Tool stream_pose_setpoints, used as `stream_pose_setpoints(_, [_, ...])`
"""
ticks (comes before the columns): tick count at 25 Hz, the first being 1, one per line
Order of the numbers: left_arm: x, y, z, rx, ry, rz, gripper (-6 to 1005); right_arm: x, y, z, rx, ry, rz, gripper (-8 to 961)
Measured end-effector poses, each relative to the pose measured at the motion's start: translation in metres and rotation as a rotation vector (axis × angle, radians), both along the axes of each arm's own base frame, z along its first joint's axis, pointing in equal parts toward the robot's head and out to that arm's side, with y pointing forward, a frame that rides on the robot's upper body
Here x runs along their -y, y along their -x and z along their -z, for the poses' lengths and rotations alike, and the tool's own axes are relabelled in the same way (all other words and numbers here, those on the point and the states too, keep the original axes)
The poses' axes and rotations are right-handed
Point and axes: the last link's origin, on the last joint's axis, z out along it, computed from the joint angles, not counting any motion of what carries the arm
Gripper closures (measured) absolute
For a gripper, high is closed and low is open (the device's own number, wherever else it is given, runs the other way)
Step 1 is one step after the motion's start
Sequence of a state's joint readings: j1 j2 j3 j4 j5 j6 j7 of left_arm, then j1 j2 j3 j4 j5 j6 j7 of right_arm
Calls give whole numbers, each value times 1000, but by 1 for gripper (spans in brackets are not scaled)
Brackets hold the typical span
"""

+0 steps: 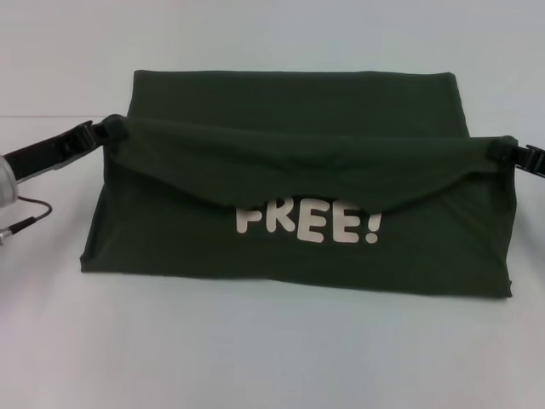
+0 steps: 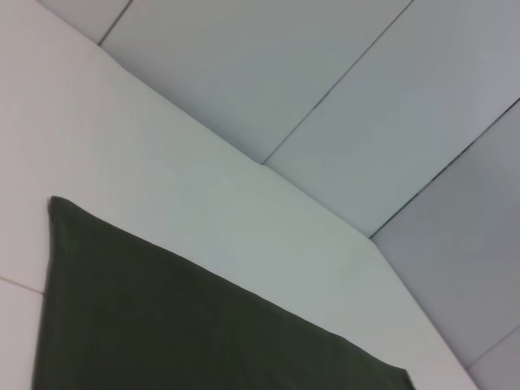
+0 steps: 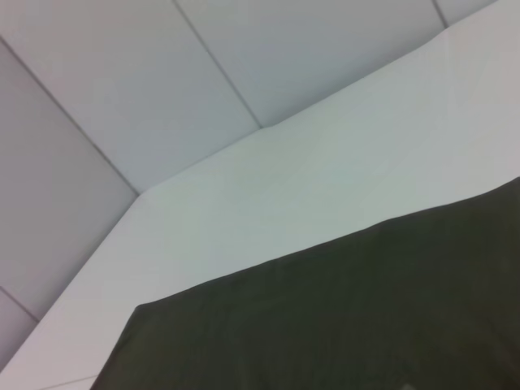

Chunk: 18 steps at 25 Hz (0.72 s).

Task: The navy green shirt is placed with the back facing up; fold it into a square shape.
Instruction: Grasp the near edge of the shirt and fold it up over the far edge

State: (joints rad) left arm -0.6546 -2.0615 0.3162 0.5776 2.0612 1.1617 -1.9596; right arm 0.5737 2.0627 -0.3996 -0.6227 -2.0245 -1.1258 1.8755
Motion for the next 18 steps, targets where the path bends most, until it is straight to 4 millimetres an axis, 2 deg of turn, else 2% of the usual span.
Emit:
stream_pose_setpoints(10, [-13, -9, 20, -94, -35, -7, 951, -11, 1, 8, 39, -21, 33, 898])
stream_pose_setpoints(18, [-15, -7, 20, -91, -68, -33, 952, -17, 3, 14, 58, -23, 43, 892])
